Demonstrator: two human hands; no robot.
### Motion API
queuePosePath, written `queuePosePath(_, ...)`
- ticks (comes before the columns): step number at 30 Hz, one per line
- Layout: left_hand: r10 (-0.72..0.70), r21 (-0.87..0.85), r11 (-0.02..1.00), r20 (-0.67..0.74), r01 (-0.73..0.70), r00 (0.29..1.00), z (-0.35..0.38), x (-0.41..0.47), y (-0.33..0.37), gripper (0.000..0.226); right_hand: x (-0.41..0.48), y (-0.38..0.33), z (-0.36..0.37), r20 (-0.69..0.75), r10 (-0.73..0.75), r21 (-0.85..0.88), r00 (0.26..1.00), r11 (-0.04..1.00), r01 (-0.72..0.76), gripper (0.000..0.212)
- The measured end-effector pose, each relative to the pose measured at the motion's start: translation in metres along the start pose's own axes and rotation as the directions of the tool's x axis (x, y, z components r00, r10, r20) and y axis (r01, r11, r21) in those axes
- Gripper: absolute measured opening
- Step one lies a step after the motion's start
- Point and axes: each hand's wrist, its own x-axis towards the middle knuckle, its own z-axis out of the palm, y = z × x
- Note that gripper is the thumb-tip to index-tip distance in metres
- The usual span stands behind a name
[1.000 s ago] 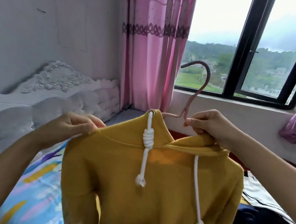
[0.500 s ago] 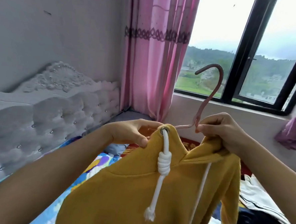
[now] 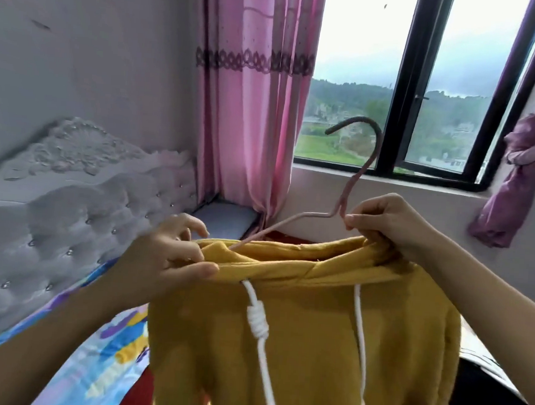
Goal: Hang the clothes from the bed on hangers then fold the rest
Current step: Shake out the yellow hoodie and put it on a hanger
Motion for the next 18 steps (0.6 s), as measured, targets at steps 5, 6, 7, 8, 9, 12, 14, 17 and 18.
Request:
queuePosePath(5,-0.279,-0.134,0.935,0.299,0.33,0.913,0.014,0.001,-0.012,0.053,0.016,-0.023,0.047,0.023,-0.144,-0.071,0.989,0.987,0.145,0.024)
queuePosePath(6,-0.311,-0.067,0.934,0.338,0.352,0.888,0.016,-0.002,-0.012,0.053,0.018,-0.026,0.056,0.029,-0.158,-0.065,0.987,0.985,0.16,0.021)
queuePosePath(7,-0.336,-0.032,0.932,0.308,0.362,0.89,0.016,-0.006,-0.014,0.052,0.021,-0.028,0.063,0.031,-0.166,-0.053,0.986,0.984,0.168,0.018)
queuePosePath(8,-0.354,-0.01,0.93,0.237,0.367,0.905,0.01,-0.012,-0.015,0.051,0.023,-0.029,0.069,0.035,-0.171,-0.04,0.985,0.984,0.173,0.018)
queuePosePath(9,-0.371,0.002,0.926,0.167,0.376,0.913,0.001,-0.019,-0.018,0.052,0.025,-0.03,0.076,0.051,-0.175,-0.026,0.983,0.984,0.177,0.02)
queuePosePath(12,-0.417,0.093,0.908,0.096,0.409,0.904,-0.031,-0.044,-0.019,0.044,0.027,-0.038,0.095,0.173,-0.182,0.043,0.968,0.983,0.177,0.022)
queuePosePath(14,-0.456,0.179,0.88,0.058,0.44,0.888,-0.05,-0.058,-0.014,0.042,0.027,-0.047,0.109,0.235,-0.186,0.076,0.954,0.982,0.172,0.02)
queuePosePath(17,-0.5,0.326,0.815,-0.022,0.479,0.865,-0.082,-0.083,0.001,0.051,0.025,-0.066,0.137,0.292,-0.206,0.125,0.934,0.976,0.176,0.017)
queuePosePath(18,-0.509,0.342,0.8,-0.048,0.493,0.859,-0.091,-0.091,0.006,0.054,0.023,-0.072,0.145,0.302,-0.209,0.14,0.93,0.975,0.174,0.017)
